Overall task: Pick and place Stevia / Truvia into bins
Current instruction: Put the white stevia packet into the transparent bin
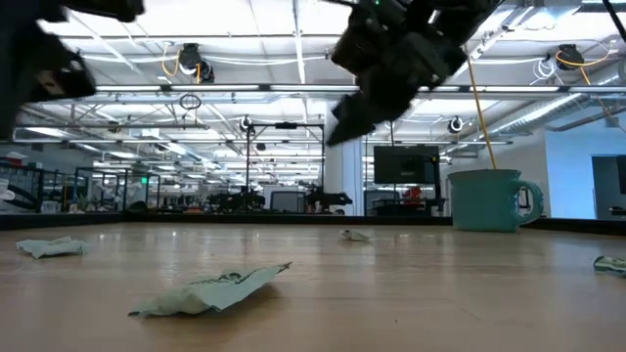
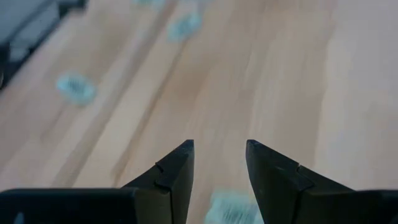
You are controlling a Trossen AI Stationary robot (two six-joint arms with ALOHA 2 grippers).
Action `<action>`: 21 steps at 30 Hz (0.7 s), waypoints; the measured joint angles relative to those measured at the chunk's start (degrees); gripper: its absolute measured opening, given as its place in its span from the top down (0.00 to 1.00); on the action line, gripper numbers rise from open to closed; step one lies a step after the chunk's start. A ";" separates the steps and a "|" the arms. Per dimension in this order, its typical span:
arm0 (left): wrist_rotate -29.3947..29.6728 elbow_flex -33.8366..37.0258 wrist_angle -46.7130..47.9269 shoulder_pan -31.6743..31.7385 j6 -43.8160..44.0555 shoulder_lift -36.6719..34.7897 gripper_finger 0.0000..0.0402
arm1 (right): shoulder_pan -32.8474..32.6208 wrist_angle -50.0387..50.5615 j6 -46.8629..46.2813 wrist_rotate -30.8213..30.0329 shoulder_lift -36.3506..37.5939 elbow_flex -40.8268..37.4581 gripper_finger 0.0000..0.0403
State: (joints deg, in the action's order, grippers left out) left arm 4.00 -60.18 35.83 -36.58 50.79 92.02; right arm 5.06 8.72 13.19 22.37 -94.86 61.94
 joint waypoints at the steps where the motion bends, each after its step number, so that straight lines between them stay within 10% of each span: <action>1: 1.97 0.00 -0.10 0.61 -0.96 0.14 0.90 | -0.48 2.14 0.13 -0.54 0.01 -0.22 0.65; 9: 14.11 0.00 0.05 5.97 -12.40 0.16 0.74 | -7.17 -10.93 10.09 -16.42 -0.10 -11.87 0.65; 21: 14.53 0.02 -0.14 10.86 -20.57 0.16 0.68 | -9.59 -38.72 6.75 -17.62 -2.07 -23.40 0.65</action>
State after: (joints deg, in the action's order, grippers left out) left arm 18.52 -60.16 35.69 -25.72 30.23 92.18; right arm -4.53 -30.01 19.94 4.76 -96.93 38.53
